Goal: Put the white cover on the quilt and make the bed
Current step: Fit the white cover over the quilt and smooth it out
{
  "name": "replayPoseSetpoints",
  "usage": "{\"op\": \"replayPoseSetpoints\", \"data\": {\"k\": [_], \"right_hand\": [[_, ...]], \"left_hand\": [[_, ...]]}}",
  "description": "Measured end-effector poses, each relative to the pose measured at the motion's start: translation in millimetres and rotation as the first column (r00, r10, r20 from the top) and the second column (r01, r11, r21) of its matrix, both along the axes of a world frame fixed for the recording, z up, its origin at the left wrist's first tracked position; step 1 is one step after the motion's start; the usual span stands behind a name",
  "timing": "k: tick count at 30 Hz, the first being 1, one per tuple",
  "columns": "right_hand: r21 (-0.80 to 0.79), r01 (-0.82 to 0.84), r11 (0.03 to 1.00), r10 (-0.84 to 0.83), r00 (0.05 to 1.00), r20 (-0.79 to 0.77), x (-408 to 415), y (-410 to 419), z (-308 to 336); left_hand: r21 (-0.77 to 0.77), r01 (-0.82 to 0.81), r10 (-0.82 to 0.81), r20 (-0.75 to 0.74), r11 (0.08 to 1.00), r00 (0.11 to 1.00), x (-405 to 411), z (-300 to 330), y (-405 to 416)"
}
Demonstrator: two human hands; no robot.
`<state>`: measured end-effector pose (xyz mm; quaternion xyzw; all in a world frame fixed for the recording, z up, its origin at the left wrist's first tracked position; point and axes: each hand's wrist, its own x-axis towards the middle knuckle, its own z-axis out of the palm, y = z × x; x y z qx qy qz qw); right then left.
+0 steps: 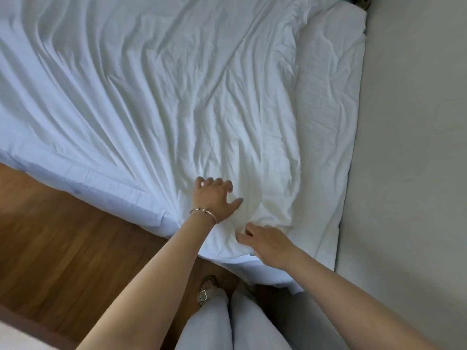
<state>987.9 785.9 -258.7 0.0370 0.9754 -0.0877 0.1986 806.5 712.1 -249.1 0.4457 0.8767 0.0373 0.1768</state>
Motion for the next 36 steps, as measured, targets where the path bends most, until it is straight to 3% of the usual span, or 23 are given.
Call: {"op": "replayPoseSetpoints", "data": {"k": [2, 4, 7, 9, 11, 13, 15, 17, 18, 19, 20, 21, 22, 23, 24, 25, 27, 29, 31, 33, 35, 36], "right_hand": [[0.04, 0.018, 0.999, -0.018, 1.0, 0.018, 15.1, -4.1, -19.7], [0.087, 0.1, 0.991, -0.102, 0.995, 0.016, 30.7, -6.2, -39.6], [0.07, 0.341, 0.937, -0.341, 0.94, -0.004, 45.7, -12.6, -52.4], [0.057, 0.358, 0.932, -0.352, 0.931, -0.092, 49.4, -11.8, -56.6], [0.064, 0.261, 0.963, -0.239, 0.94, -0.242, 46.1, -2.9, -62.2], [0.06, 0.229, 0.972, -0.192, 0.91, -0.367, 35.3, 9.4, -67.2], [0.046, 0.245, 0.968, -0.209, 0.898, -0.387, 24.8, 24.5, -76.1], [0.095, 0.162, 0.982, -0.125, 0.943, -0.308, 18.3, 37.8, -83.1], [0.115, 0.087, 0.99, -0.053, 0.961, -0.27, 16.5, 43.0, -87.0], [0.12, 0.035, 0.992, -0.003, 0.967, -0.257, 14.0, 46.3, -87.8], [0.11, 0.019, 0.994, 0.009, 0.969, -0.246, 10.4, 48.0, -86.3], [0.091, 0.033, 0.995, -0.013, 0.977, -0.212, 5.9, 49.0, -83.4], [0.08, 0.061, 0.995, -0.046, 0.983, -0.177, 1.4, 50.0, -83.3], [0.075, 0.083, 0.994, -0.072, 0.989, -0.129, -2.0, 51.6, -85.9], [0.069, 0.09, 0.994, -0.085, 0.994, -0.068, -4.6, 52.0, -88.6], [0.06, 0.091, 0.994, -0.091, 0.996, -0.002, -6.9, 50.4, -89.7], [0.076, 0.063, 0.995, -0.068, 0.996, 0.064, -11.0, 45.3, -92.3], [0.124, 0.038, 0.991, -0.047, 0.996, 0.07, -14.1, 40.9, -85.2], [0.104, 0.079, 0.991, -0.076, 0.997, -0.035, -9.0, 41.8, -76.2], [0.077, 0.173, 0.982, -0.148, 0.956, -0.252, 11.8, 44.1, -66.8], [0.103, 0.29, 0.951, -0.189, 0.814, -0.55, 44.9, 44.4, -65.8], [0.113, 0.341, 0.933, -0.203, 0.76, -0.618, 63.2, 43.5, -69.8]], "left_hand": [[-0.165, 0.049, -0.007, 0.25, 0.985, 0.968, 6.5, -20.4, 9.6], [-0.241, 0.002, 0.086, 0.354, 0.971, 0.931, 19.0, -43.4, 0.4], [-0.113, -0.226, 0.252, 0.346, 0.967, 0.904, 35.1, -68.3, -20.4], [0.108, -0.365, 0.296, 0.398, 0.925, 0.868, 42.9, -73.4, -23.8], [0.321, -0.544, 0.326, 0.536, 0.775, 0.779, 45.3, -66.9, -22.3], [0.394, -0.713, 0.428, 0.597, 0.58, 0.678, 38.3, -59.9, -25.4], [0.371, -0.861, 0.613, 0.605, 0.347, 0.508, 20.4, -61.7, -36.8], [0.261, -0.96, 0.752, 0.613, 0.097, 0.243, -1.0, -73.8, -52.4], [0.194, -0.98, 0.776, 0.611, 0.043, 0.155, -10.4, -80.4, -59.5], [0.138, -0.988, 0.79, 0.598, 0.065, 0.135, -16.4, -83.9, -62.1], [0.111, -0.982, 0.799, 0.57, 0.155, 0.191, -19.2, -85.1, -61.6], [0.173, -0.939, 0.799, 0.492, 0.299, 0.345, -20.5, -82.5, -59.4], [0.327, -0.83, 0.75, 0.365, 0.452, 0.552, -19.4, -78.1, -56.9], [0.487, -0.647, 0.636, 0.218, 0.587, 0.741, -15.3, -69.0, -53.1], [0.602, -0.413, 0.474, 0.064, 0.684, 0.878, -9.0, -62.2, -49.0], [0.649, -0.232, 0.306, -0.002, 0.724, 0.952, -1.4, -56.6, -42.6], [0.559, -0.129, 0.099, 0.084, 0.819, 0.992, 8.9, -53.1, -26.3], [0.239, -0.166, 0.136, 0.138, 0.957, 0.981, 6.4, -67.2, -15.5], [0.046, -0.224, 0.209, 0.218, 0.973, 0.953, -5.9, -85.9, -16.2], [0.081, -0.338, 0.289, 0.36, 0.938, 0.887, -11.8, -95.3, -19.9], [0.146, -0.385, 0.288, 0.442, 0.911, 0.85, -3.5, -97.4, -20.5], [0.21, -0.355, 0.237, 0.438, 0.911, 0.867, 6.0, -96.0, -19.6]]}}
